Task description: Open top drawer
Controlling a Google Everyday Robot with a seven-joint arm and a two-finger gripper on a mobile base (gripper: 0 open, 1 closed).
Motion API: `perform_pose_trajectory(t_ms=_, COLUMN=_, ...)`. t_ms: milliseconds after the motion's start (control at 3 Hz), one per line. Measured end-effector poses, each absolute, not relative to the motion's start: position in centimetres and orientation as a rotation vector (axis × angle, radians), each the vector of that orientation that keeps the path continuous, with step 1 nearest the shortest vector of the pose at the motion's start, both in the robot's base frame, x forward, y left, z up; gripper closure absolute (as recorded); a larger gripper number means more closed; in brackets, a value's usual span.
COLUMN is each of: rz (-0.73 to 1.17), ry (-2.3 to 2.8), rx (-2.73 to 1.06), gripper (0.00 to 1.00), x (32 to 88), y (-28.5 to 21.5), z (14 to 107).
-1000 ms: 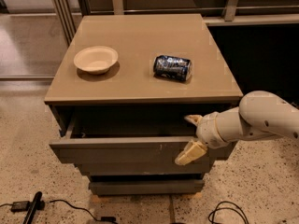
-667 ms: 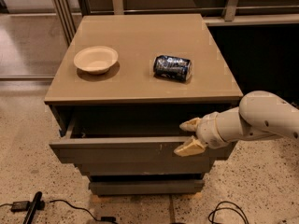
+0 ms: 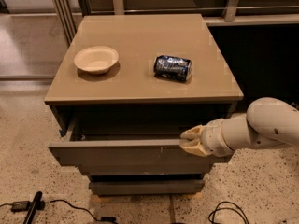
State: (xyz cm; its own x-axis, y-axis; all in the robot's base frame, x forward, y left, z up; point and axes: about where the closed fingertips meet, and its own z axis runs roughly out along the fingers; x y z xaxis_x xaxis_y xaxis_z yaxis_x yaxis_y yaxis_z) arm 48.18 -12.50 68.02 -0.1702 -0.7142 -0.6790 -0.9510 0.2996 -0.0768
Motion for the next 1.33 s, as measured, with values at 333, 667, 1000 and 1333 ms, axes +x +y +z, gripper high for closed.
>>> perform_pose_trajectory(t_ms=333, rz=0.500, ry=1.949, rx=-1.475, gripper=1.00, x=46.97, y=-12.56, z=68.34)
perform_pose_trajectory(t_ms=667, rz=0.499, ry=1.949, rx=-1.474, gripper=1.00, x=46.78, y=-12.61, z=68.40)
perform_pose_trajectory(t_ms=1000, rz=0.499, ry=1.949, rx=-1.474, gripper=0.86, x=46.78, y=-12.61, z=68.40)
perform_pose_trajectory(t_ms=1333, rz=0.499, ry=1.949, rx=-1.474, gripper=0.63, x=46.78, y=-12.60, z=68.40)
